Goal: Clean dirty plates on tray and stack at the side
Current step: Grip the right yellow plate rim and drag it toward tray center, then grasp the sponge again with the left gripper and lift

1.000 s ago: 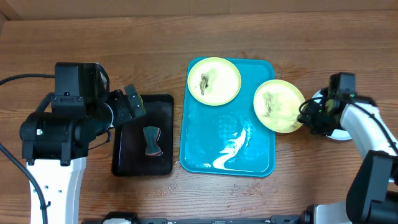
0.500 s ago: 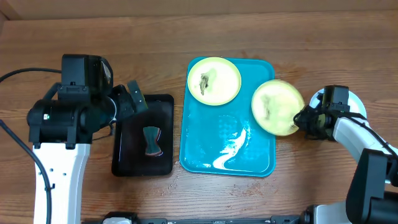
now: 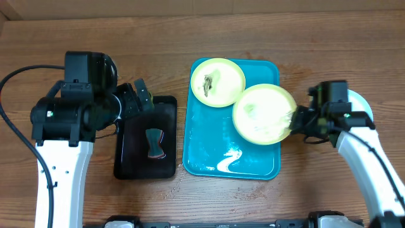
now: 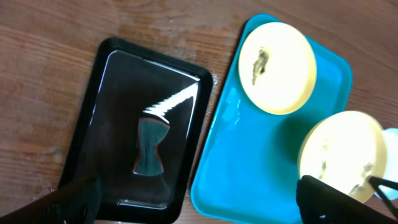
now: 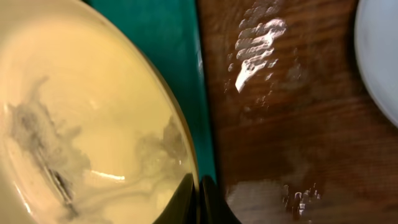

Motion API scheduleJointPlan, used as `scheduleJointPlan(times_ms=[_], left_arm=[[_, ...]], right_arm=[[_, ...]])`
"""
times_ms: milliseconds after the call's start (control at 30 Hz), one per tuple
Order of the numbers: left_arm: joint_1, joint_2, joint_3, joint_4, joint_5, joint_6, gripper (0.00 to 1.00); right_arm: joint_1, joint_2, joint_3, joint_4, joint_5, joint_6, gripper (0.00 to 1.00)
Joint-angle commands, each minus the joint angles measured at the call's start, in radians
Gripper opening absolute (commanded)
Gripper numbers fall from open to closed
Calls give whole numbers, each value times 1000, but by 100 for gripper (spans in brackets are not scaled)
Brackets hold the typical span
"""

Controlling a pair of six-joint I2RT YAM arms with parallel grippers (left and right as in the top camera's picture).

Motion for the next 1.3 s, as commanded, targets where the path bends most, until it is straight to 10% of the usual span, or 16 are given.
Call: scheduleJointPlan(times_ms=[0,400,700,1067,1267], left_arm=[[-13,-76,22,3,25,63,100],[-13,-75,21,-70,4,82,100],[-13,-67,5,-105,-109,90,99],[-13,83,-390,167,-116,39,84],[-30,307,-458,318,-33,52,57]], right_arm=[[147,-23,13,-56,123,71,4],[391,118,-117,179,267,340,4],[389,-14,-3,74,268,227,24],[389,-220,69,-40,260,175,31],[390,-173,69,-86,258,176,31]])
